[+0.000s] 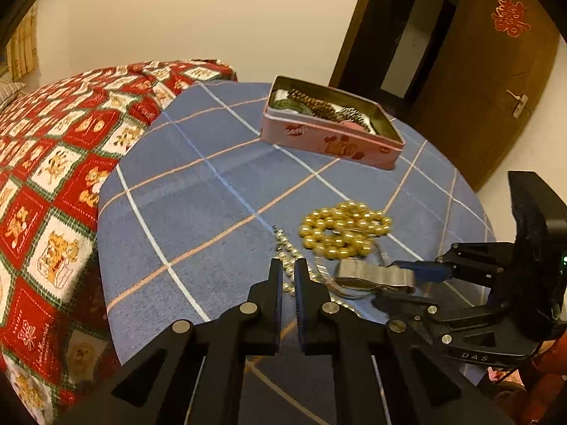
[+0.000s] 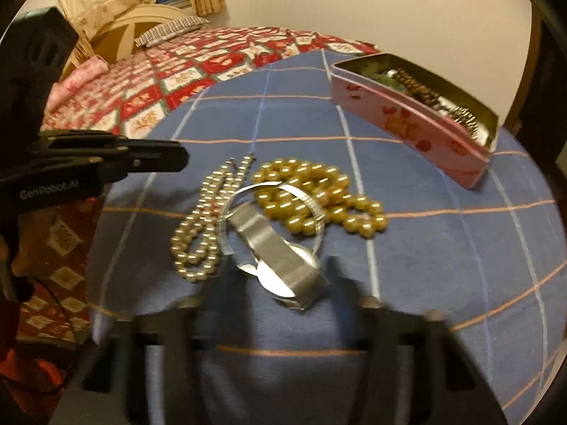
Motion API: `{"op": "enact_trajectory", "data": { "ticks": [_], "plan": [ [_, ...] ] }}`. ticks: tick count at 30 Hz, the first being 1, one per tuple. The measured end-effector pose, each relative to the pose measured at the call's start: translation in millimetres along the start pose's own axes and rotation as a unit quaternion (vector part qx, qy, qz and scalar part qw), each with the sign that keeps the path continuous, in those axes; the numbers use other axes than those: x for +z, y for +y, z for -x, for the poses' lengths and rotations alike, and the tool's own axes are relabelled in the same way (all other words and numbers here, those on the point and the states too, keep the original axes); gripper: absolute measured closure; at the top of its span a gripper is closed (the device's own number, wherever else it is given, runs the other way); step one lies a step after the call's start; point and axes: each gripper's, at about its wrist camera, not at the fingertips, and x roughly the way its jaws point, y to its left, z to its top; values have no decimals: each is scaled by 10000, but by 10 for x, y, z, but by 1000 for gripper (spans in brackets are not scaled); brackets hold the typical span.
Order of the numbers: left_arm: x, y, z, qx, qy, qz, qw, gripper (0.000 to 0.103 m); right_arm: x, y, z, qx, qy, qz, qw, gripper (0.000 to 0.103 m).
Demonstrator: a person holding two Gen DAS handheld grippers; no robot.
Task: Organize jewelry
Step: 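Grasp the silver watch with the right gripper while the left grasps the gold bead necklace, then grasp the thin silver bangle with the left gripper while the right holds the watch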
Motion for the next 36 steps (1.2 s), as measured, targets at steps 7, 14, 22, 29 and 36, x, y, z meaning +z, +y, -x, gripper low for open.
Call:
{"op": "enact_trajectory", "data": {
  "ticks": [7,14,22,29,36],
  "plan": [
    [81,-173,-91,-202,32,-268,9994,97,-12,-151,307,97,-347,-275,9990,67],
    [98,-353,-433,-384,467,-464,9971,97,65,-521,647,-96,-927,-938,9912,67],
    [70,-438,-569,-208,434,-696,9964,97,186,-738,675,-433,-1074,-1269,9851,67],
    [119,-462,-370,-98,-166,-908,9957,103,197,-858,743,-489,-1168,-1414,9818,67],
    [263,-311,-252,-44,-169,-700,9974,103,207,-930,744,-443,-1172,-1498,9808,67]
  ]
}}
